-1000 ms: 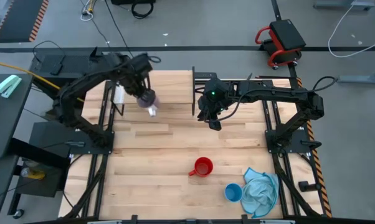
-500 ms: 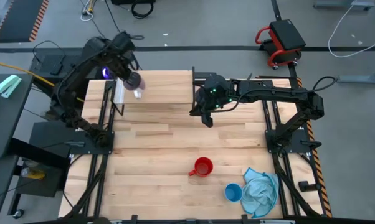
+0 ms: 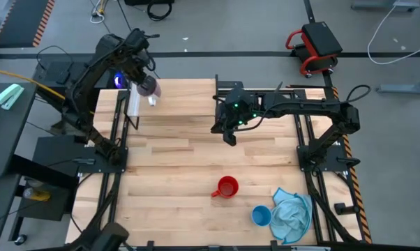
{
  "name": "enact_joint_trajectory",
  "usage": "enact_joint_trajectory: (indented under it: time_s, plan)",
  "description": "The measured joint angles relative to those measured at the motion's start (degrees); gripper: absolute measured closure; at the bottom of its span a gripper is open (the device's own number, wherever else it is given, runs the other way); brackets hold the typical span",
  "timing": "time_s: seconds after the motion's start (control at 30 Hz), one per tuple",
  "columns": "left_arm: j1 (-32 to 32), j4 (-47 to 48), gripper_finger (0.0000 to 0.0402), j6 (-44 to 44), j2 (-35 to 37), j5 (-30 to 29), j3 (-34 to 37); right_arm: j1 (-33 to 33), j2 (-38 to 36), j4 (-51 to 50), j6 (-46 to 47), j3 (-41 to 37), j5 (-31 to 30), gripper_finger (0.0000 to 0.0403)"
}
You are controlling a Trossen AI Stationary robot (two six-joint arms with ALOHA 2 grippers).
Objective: Stack small to large cups/mugs on shelf
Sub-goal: Put the purple mug on the shelf
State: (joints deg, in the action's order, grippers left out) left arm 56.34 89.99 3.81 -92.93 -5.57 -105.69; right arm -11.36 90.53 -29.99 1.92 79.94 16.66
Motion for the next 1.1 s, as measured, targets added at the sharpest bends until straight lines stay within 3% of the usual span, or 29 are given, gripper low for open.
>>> enact_joint_trajectory:
  time_s: [0.77, 1.1]
  plan:
    - [4.6, 0.0, 0.0382, 10.0, -1.2, 2.3, 0.0, 0.7, 1.7, 0.3, 0.1, 0.0, 1.0, 0.0348]
    - [4.6, 0.0, 0.0382, 7.5, -1.3, 2.4, 0.0, 0.7, 1.7, 0.3, 0.4, 0.0, 1.0, 0.0348]
